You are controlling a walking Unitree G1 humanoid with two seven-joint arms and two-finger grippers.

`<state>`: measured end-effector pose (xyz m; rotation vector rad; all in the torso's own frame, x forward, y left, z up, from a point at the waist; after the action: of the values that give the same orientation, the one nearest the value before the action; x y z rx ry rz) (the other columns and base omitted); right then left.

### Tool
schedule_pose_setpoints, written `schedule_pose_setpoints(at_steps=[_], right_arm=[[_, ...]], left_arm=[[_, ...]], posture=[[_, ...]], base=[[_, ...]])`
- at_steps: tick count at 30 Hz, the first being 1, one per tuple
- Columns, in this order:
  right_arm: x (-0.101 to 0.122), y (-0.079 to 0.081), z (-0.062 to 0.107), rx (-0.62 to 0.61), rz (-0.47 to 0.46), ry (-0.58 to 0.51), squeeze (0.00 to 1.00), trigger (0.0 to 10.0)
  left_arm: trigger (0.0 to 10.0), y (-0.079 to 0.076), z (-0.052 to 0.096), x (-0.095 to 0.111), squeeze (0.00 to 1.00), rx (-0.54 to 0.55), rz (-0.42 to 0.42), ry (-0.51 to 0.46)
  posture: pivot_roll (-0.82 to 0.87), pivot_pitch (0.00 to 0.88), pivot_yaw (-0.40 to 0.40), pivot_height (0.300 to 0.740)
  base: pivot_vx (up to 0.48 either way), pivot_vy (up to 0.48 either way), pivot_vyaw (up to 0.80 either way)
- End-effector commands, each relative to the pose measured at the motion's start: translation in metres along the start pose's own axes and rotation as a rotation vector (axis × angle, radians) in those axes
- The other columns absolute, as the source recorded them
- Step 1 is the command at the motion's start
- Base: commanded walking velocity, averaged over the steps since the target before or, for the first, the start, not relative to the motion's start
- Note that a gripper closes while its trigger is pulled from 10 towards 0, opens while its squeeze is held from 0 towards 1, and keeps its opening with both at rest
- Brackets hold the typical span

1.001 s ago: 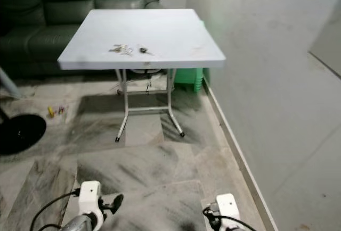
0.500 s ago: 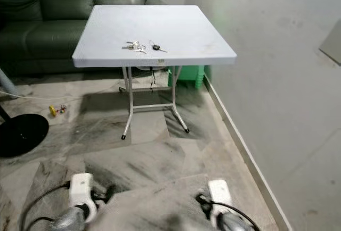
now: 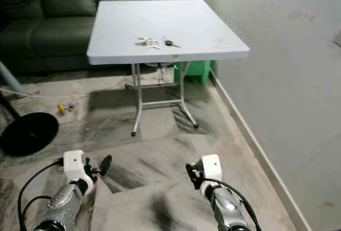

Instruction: Hang keys on a hook

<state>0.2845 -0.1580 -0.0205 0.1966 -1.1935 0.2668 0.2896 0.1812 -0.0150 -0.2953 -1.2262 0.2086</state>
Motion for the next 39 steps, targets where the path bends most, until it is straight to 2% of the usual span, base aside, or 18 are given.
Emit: schedule_pose_setpoints(at_steps=[1, 6, 7, 9, 13, 18, 22, 39], right_arm=[[0.015, -0.012, -0.001, -0.034, -0.001, -0.072, 0.0, 10.0], [0.037, -0.016, -0.007, -0.034, 0.028, -0.154, 0.0, 10.0], [0.046, -0.018, -0.009, -0.041, 0.042, -0.185, 0.0, 10.0], [0.05, -0.019, -0.01, -0.049, 0.054, -0.193, 0.0, 10.0], [0.072, -0.022, -0.013, -0.055, 0.075, -0.277, 0.0, 10.0], [0.086, -0.019, -0.013, -0.051, 0.084, -0.347, 0.0, 10.0], [0.093, -0.014, -0.012, -0.048, 0.083, -0.393, 0.0, 10.0], [0.082, -0.015, -0.006, -0.076, 0.105, -0.359, 0.0, 10.0]], left_arm=[[10.0, -0.013, -0.009, 0.016, 0.0, -0.051, -0.001, -0.066], [10.0, -0.019, -0.015, 0.034, 0.0, -0.079, -0.004, -0.134], [10.0, -0.021, -0.017, 0.043, 0.0, -0.094, -0.001, -0.167], [10.0, -0.023, -0.018, 0.048, 0.0, -0.102, 0.003, -0.184], [10.0, -0.029, -0.025, 0.073, 0.0, -0.126, 0.059, -0.264], [10.0, -0.034, -0.026, 0.084, 0.0, -0.131, 0.078, -0.311], [10.0, -0.039, -0.025, 0.089, 0.0, -0.141, 0.052, -0.332], [10.0, -0.045, -0.025, 0.103, 0.0, -0.164, 0.006, -0.356]], posture=[[0.03, 0.0, -0.026, 0.732], [0.03, 0.0, -0.027, 0.732], [0.02, 0.0, -0.024, 0.732], [0.02, 0.0, -0.022, 0.732], [0.02, 0.0, -0.018, 0.732], [0.02, 0.0, -0.013, 0.732], [0.02, 0.0, -0.009, 0.732], [0.04, 0.0, -0.007, 0.732]], base=[[0.0, 0.0, 0.0], [0.0, 0.0, 0.0], [0.0, 0.0, 0.0], [0.0, 0.0, 0.0], [0.0, 0.0, 0.0], [0.048, 0.0, 0.0], [0.38, 0.0, 0.0], [0.454, 0.0, 0.0]])
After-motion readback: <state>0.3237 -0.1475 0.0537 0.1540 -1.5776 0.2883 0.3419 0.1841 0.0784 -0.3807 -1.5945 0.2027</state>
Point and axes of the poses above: a point about 5 cm out from each wrist's last joint towards the gripper, its own z axis pointing back from the gripper into the wrist, its own x axis along the axis of the wrist's last joint, y = z × x, the point moved 2 cm from there along -z, pointing out of the wrist towards the gripper, and after that the axes turned 5 degrees about z, right-handed, at the moved point
